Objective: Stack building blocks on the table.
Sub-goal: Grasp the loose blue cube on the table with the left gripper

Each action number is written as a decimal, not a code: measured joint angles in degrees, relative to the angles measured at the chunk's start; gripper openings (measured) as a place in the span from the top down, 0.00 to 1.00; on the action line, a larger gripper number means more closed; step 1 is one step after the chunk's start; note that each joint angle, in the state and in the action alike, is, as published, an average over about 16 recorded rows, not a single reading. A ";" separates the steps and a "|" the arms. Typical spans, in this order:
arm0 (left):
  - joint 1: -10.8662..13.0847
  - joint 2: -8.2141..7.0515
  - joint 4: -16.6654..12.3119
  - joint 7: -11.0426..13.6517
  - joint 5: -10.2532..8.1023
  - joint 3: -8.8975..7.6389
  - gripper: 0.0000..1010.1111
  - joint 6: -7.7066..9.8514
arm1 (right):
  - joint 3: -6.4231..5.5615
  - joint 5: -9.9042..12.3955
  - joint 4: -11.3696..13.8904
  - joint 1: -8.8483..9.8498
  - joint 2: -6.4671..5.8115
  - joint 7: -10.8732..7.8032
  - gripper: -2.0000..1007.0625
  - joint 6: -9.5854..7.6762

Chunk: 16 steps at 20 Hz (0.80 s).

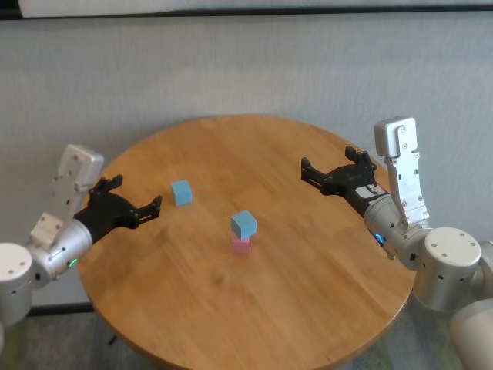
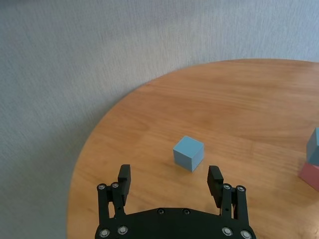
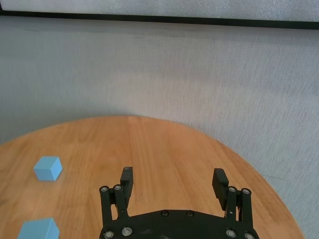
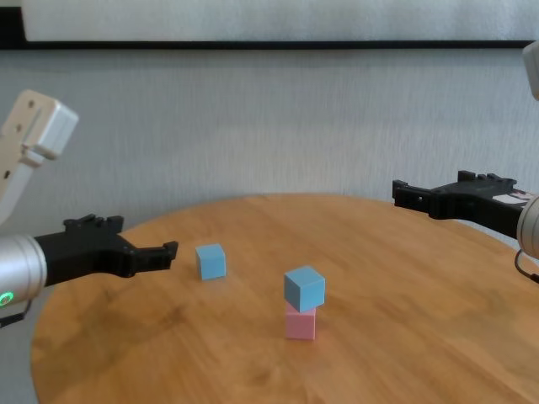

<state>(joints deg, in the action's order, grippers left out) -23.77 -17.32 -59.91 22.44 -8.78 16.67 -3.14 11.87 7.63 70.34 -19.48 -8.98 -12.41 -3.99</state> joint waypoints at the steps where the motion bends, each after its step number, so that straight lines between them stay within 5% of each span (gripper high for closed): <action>1: -0.46 0.22 0.32 -0.02 0.19 0.21 0.01 0.44 | 0.00 0.00 0.00 0.00 0.00 0.00 0.00 0.00; 9: -4.11 2.31 3.89 0.05 1.28 1.78 0.01 2.92 | 0.02 0.03 0.02 0.03 0.03 0.00 0.00 0.03; 16: -6.87 4.00 8.69 0.40 1.76 2.61 0.01 2.76 | 0.02 0.03 0.02 0.04 0.05 0.00 0.00 0.04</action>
<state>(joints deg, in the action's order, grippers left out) -30.64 -13.32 -51.22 22.84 -7.02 19.28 -0.38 11.89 7.65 70.36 -19.44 -8.93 -12.41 -3.95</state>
